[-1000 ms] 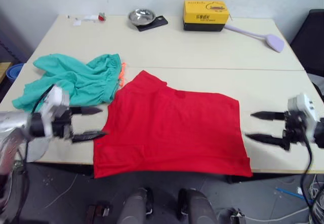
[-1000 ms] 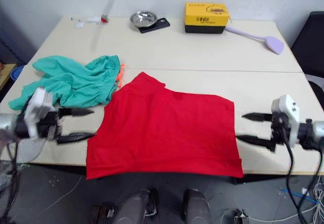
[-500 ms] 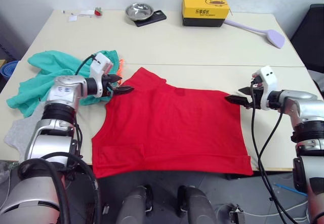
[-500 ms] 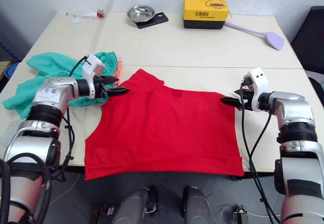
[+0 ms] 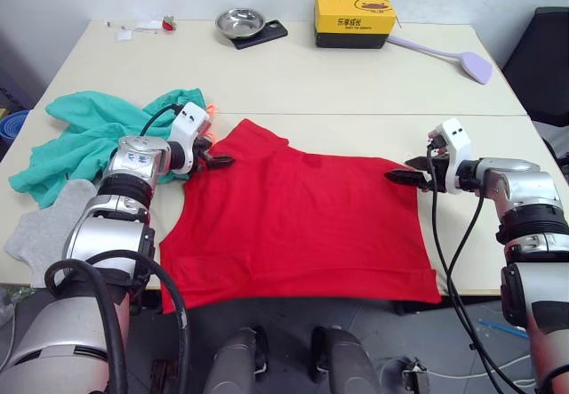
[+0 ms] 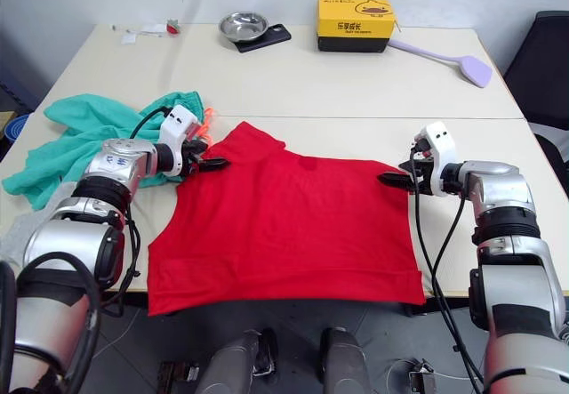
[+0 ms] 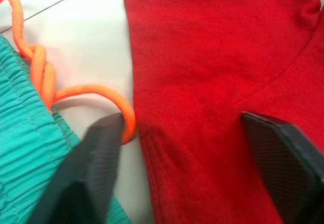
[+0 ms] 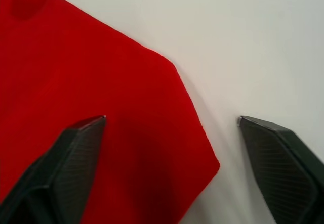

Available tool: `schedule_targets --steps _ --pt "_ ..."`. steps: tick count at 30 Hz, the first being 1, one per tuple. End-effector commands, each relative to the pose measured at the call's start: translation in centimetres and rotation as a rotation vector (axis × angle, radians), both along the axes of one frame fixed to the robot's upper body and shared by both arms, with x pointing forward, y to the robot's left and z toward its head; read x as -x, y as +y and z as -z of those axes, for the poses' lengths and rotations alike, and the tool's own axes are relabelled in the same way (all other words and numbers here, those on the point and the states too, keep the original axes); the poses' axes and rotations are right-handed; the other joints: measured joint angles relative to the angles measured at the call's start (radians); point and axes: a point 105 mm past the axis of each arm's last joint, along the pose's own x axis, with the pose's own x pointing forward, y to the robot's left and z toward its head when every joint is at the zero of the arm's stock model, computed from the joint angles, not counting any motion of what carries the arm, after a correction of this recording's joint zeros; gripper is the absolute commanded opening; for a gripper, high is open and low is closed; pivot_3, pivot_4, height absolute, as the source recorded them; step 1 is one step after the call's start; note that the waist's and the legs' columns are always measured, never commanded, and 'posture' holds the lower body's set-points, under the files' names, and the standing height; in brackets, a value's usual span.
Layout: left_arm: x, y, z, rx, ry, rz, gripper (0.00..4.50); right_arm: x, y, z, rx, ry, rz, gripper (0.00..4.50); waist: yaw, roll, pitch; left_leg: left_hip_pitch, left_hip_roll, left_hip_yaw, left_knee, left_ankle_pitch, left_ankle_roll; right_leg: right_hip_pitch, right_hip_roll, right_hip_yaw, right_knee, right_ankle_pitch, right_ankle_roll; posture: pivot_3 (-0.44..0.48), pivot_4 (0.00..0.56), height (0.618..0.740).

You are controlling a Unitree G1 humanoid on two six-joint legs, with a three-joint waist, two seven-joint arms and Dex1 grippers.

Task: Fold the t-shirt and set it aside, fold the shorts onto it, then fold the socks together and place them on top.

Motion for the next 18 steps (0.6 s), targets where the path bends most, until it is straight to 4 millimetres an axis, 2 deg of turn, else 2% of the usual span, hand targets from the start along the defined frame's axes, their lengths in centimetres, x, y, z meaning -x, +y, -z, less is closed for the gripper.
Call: schedule_targets --steps 1,4,8,9,13,18 --pt "0.1 -0.3 0.2 0.025 0.014 0.006 2.58 0.0 -0.4 -0.7 -0.015 -0.038 0.009 2.79 0.000 0.000 0.000 0.000 0.000 0.000 0.000 0.000 0.000 0.000 0.000 0.000 0.000 0.000 0.000 0.000 0.150 0.740" --pt "0.0 -0.2 0.0 0.040 -0.011 0.003 1.57 -0.1 -0.6 -0.9 -0.010 -0.064 0.014 1.71 0.000 0.000 0.000 0.000 0.000 0.000 0.000 0.000 0.000 0.000 0.000 0.000 0.000 0.000 0.000 0.000 0.150 0.740" --pt "-0.3 -0.5 -1.7 0.142 -0.107 0.013 0.24 -0.3 -1.2 -1.7 -0.008 -0.122 0.032 0.23 -0.001 0.000 0.000 0.000 0.000 0.000 0.000 0.000 0.000 0.000 -0.001 0.000 0.001 0.000 0.000 0.000 0.150 0.740" --pt "-0.4 -0.6 -2.3 0.172 -0.132 0.017 0.03 -0.3 -1.3 -1.9 -0.011 -0.132 0.031 0.01 -0.001 0.000 0.000 0.000 0.000 0.000 0.001 0.000 0.000 0.000 -0.001 0.000 0.001 0.000 0.000 0.000 0.150 0.740" --pt "-0.1 -0.7 -3.4 0.215 -0.186 0.064 0.03 0.0 -1.6 -2.6 -0.023 -0.172 0.019 0.01 0.000 0.000 0.000 0.000 0.000 0.000 0.001 0.000 0.000 0.000 0.000 0.000 0.001 0.000 0.000 0.000 0.150 0.740" --pt "0.6 0.0 -3.5 0.237 -0.191 0.112 0.03 0.7 -2.2 -2.8 -0.028 -0.187 0.012 0.01 0.000 0.000 0.000 0.000 0.000 0.000 0.001 0.000 0.000 0.000 0.001 0.000 0.001 0.000 0.000 0.000 0.150 0.740"
